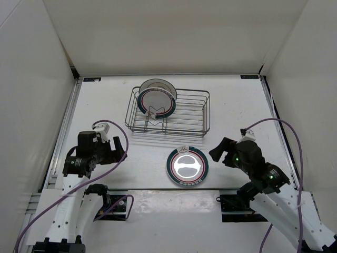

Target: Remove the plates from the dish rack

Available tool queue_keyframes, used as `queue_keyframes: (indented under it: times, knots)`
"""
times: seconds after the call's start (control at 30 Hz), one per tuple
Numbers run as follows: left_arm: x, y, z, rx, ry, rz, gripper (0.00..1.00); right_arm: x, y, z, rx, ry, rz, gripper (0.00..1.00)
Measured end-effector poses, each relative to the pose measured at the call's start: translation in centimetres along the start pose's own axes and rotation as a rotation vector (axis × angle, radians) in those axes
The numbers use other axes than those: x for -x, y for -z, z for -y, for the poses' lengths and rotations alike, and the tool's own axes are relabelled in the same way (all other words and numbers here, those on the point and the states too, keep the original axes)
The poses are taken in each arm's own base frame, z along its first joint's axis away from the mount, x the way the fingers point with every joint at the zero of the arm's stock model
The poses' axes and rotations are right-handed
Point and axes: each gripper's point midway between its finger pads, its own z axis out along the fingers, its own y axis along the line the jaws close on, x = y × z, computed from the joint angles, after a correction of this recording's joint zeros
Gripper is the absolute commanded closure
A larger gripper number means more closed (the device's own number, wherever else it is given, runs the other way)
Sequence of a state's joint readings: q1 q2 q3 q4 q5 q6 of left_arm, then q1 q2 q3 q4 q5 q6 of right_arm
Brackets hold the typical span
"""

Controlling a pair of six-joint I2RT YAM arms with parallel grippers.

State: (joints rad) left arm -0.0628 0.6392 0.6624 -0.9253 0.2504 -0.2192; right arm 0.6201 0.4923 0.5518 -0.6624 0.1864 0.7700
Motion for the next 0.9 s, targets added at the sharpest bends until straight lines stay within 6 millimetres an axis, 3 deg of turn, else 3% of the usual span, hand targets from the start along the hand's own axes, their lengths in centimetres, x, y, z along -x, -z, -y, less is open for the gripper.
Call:
queue_keyframes:
  times: [0.17, 0.27, 0.37, 0.43, 0.5, 0.6, 0.77, 0.9]
  knots:
    - [0.0, 0.1, 0.0, -0.002, -0.002, 0.007, 0.0, 1.8, 1.8, -0.5, 0.072, 0.059, 0.116, 0.12]
    - [0.0, 0.1, 0.1, -0.002, -0.002, 0.006, 0.0, 2.7, 2.3, -1.6, 0.107, 0.129, 0.129, 0.24]
    - [0.0, 0.1, 0.1, -0.004, -0.001, 0.005, 0.0, 4.1, 2.1, -4.5, 0.139, 0.225, 0.055, 0.27]
    - [0.0, 0.1, 0.1, -0.006, -0.001, 0.004, 0.0, 5.9, 1.9, -7.6, 0.187, 0.293, 0.01, 0.27]
    - [0.0, 0.1, 0.1, -0.006, -0.001, 0.004, 0.0, 7.7, 1.2, -10.8, 0.245, 0.359, -0.019, 0.27]
    - [0.0, 0.1, 0.2, -0.007, -0.003, 0.004, 0.0, 9.7, -0.2, -14.1, 0.303, 0.447, -0.027, 0.29]
    - [0.0, 0.1, 0.2, -0.011, -0.005, 0.005, 0.0, 11.3, -2.7, -16.6, 0.367, 0.594, 0.005, 0.33]
    - [-0.1, 0.1, 0.3, -0.016, -0.005, 0.003, 0.0, 11.8, -5.3, -18.1, 0.426, 0.734, 0.051, 0.51]
